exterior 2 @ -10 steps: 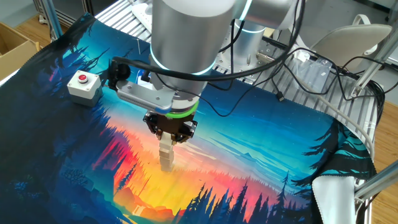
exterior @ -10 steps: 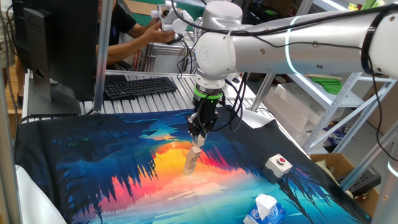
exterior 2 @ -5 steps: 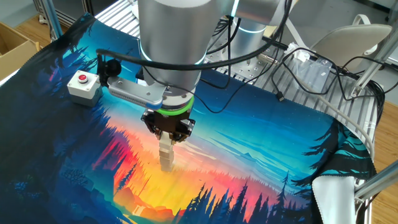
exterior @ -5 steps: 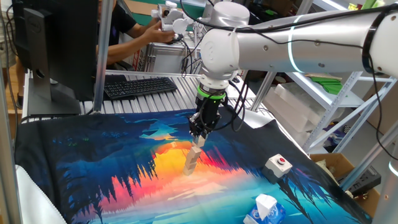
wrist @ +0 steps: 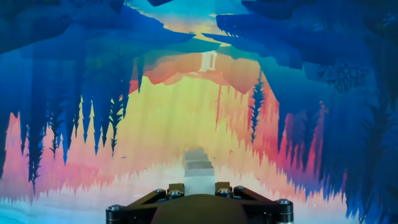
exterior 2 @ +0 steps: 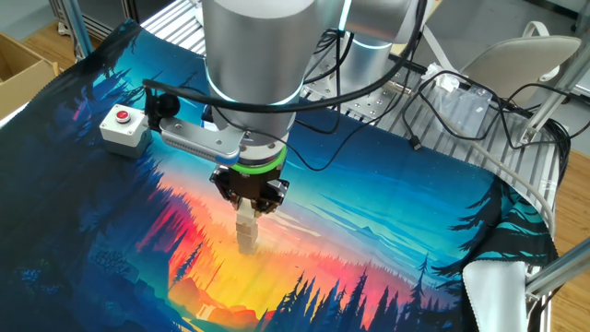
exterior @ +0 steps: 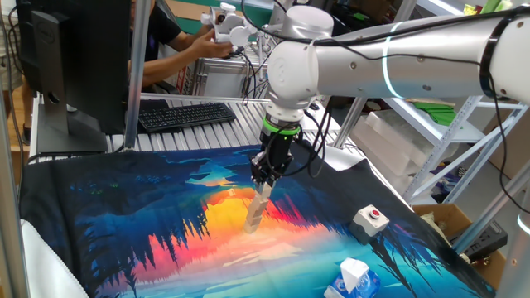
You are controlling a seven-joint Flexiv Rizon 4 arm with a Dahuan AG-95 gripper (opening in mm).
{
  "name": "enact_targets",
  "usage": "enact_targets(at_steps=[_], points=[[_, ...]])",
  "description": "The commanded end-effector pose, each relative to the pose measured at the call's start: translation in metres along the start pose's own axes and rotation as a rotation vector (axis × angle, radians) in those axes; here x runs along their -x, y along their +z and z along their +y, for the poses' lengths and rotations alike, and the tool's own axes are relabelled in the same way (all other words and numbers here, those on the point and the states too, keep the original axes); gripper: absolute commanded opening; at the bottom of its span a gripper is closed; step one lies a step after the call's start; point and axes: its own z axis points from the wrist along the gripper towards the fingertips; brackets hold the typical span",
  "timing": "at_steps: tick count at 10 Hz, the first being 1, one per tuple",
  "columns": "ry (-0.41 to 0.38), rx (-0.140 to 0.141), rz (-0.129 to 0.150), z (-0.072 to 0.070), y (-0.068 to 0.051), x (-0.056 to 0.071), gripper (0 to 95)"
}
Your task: Stack the blocks in a vertical line of five
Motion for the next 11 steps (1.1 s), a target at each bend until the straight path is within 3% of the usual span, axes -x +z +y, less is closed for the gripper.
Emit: enact_targets(at_steps=[1, 11], points=[[0.001, 0.0, 0.003, -0.0002, 0.0, 0.0007, 0.0], [-0.004, -0.005, -0.004, -0.004, 0.0078, 0.0016, 0.0]])
